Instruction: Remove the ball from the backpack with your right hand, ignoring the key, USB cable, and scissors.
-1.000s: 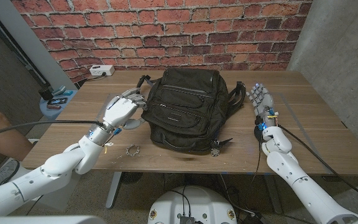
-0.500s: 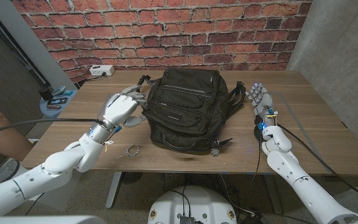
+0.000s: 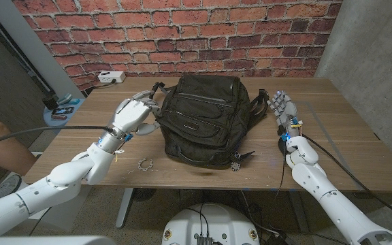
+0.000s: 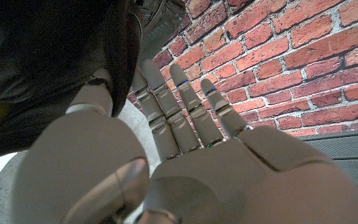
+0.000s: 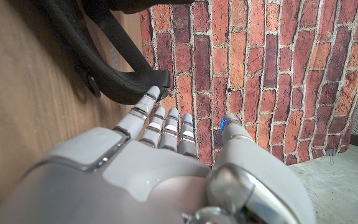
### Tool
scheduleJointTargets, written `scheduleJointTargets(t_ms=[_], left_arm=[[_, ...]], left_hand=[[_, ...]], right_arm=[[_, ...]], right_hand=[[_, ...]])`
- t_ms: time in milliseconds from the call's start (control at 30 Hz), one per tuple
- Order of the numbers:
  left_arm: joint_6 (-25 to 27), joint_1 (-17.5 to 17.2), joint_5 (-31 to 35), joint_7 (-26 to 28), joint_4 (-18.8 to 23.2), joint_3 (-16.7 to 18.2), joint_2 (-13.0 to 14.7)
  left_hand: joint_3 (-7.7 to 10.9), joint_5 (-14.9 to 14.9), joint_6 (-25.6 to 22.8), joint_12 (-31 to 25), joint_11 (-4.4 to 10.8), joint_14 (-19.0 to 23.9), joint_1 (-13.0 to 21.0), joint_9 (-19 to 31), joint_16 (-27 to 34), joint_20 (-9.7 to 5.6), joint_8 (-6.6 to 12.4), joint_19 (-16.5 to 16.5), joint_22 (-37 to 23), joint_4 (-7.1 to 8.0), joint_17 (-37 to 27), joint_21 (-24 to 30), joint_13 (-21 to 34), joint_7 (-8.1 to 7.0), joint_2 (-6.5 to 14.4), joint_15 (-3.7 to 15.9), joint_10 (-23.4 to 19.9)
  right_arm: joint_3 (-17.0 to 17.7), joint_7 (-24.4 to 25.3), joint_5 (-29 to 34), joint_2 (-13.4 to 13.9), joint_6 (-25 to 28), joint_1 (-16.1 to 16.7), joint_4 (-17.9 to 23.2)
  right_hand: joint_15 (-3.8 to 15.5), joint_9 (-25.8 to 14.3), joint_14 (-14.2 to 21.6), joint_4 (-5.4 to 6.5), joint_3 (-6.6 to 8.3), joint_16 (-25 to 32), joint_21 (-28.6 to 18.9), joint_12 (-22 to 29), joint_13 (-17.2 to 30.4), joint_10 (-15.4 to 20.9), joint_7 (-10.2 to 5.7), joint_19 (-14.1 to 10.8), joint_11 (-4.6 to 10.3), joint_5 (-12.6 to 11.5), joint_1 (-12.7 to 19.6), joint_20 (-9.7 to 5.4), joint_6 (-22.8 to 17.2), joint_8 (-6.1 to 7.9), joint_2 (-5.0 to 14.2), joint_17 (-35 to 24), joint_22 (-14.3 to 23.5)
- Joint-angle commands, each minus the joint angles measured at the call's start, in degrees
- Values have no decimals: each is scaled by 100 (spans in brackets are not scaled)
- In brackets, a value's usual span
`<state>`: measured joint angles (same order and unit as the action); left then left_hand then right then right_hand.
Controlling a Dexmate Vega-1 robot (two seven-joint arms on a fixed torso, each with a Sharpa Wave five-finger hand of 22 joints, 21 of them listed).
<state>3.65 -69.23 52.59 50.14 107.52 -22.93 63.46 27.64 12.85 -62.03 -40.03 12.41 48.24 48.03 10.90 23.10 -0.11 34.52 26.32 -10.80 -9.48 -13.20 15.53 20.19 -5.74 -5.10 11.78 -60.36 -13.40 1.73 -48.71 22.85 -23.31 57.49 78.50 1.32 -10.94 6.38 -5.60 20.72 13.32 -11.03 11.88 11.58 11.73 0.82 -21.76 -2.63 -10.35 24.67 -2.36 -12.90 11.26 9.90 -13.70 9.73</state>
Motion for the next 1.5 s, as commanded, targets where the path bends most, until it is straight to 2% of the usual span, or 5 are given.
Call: scheduleJointTargets(t_ms=[33,500,767,1133,1500], left_arm=[[-148,120,-213,-217,24,65,-6],[-310,121,-909,-927,207,281,-93],[-355,161,-1349,-1310,253,429,-251],[-476,453,-1590,-1853,285,446,-407],[-646,793,-1946,-2251,190,417,-674]], left_hand=[[-18,-12,-74,-1,-3,85,769,-10,48,-12,-6,75,-17,-33,-30,25,-9,-13,642,5,-137],[-46,-42,-161,-9,0,95,812,-34,81,6,-37,-14,-18,-39,-44,-12,22,-28,616,18,-297],[-58,-53,-200,-7,-2,79,822,-44,86,53,-58,-92,-18,-31,-50,-44,47,-16,610,16,-346],[-77,-67,-246,6,-4,19,839,-55,79,94,-94,-186,-16,-27,-55,-84,86,-3,594,17,-389],[-96,-80,-293,21,-3,-43,866,-61,82,103,-129,-301,-11,-27,-72,-135,124,14,586,23,-415]], right_arm=[[-39,27,23,17,96,-60,-5],[-105,257,188,178,327,-23,267],[-125,318,207,236,441,-7,366],[-187,345,309,359,560,7,577],[-270,418,456,483,681,55,799]], right_hand=[[-4,-18,31,-5,43,29,-33,14,32,42,5,-48,13,-31,58,-101,-44,26,0,-28,19],[-3,-18,26,-8,48,28,-32,10,32,39,1,-49,10,-33,62,-104,-41,22,1,-28,19],[0,-18,32,-8,50,31,-32,6,32,31,1,-48,24,-33,63,-106,-40,20,3,-29,19],[9,-18,26,-11,53,29,-31,10,32,45,1,-47,10,-33,66,-104,-39,19,1,-29,18],[-4,-18,28,-15,55,30,-30,7,32,38,7,-48,16,-34,70,-101,-35,16,-1,-28,18]])
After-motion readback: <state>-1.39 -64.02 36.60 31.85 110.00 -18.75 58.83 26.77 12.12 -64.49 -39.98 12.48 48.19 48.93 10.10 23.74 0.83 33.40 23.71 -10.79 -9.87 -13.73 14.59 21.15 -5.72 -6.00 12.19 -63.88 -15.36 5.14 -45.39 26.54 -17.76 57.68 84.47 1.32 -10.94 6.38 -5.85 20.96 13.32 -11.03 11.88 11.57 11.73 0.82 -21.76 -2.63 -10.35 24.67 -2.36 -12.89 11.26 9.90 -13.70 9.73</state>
